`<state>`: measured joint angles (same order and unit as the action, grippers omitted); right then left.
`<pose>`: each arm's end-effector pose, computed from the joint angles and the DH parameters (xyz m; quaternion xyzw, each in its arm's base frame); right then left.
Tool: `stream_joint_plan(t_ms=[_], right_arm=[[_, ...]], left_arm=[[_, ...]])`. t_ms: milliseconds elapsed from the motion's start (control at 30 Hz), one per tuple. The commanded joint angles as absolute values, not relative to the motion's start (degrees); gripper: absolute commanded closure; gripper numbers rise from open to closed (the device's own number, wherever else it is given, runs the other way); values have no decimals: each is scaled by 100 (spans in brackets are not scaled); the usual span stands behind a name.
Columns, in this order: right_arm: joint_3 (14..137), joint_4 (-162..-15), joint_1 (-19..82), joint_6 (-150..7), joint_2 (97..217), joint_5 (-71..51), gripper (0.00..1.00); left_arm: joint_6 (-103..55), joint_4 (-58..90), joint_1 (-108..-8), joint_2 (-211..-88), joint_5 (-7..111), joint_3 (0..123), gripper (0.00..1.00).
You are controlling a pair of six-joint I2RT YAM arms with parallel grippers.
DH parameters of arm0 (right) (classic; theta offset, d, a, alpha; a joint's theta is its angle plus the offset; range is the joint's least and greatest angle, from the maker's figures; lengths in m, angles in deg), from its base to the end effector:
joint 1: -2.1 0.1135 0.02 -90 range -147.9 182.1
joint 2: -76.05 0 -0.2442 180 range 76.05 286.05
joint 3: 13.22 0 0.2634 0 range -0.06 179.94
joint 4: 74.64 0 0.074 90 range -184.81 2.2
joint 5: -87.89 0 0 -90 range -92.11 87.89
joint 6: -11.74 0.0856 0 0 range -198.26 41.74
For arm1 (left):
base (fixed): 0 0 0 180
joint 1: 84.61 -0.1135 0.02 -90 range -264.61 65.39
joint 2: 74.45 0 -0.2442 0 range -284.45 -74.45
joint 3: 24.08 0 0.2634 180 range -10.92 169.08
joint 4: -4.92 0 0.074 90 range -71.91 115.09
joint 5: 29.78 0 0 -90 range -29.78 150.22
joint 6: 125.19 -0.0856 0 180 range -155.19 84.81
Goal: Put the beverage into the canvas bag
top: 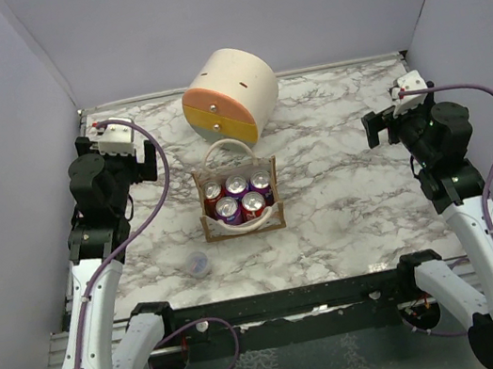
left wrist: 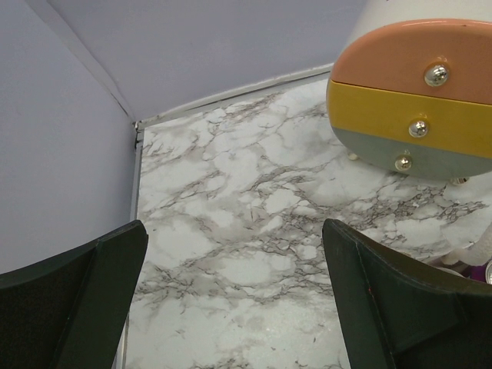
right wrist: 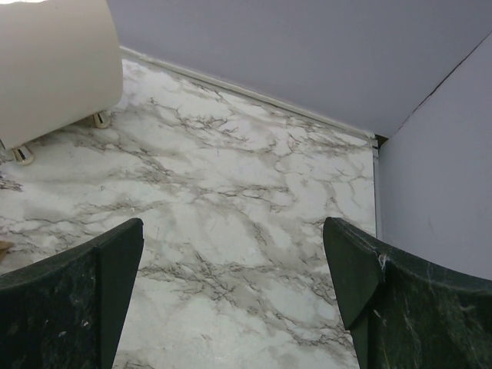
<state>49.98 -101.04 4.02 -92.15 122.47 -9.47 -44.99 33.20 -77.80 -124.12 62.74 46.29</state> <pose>0.2600 0.0197 0.3399 -0.1459 0.7494 -0.0184 0.6456 0.2650 -0.0279 0.3717 0.0943 0.7463 0.0337 0.6580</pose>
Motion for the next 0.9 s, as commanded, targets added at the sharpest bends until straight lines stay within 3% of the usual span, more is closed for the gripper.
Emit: stream_joint_plan(t_ms=[0,867], right_arm=[[4901,-10055,378,-9318,12229,-1036,0],[4850,-10020,377,-9364,12206,-1037,0]], left_arm=[[-4533,3286,-7819,-12384,6116,4713,1],[-4571,3276,-7845,-12373,6176,4722,1]])
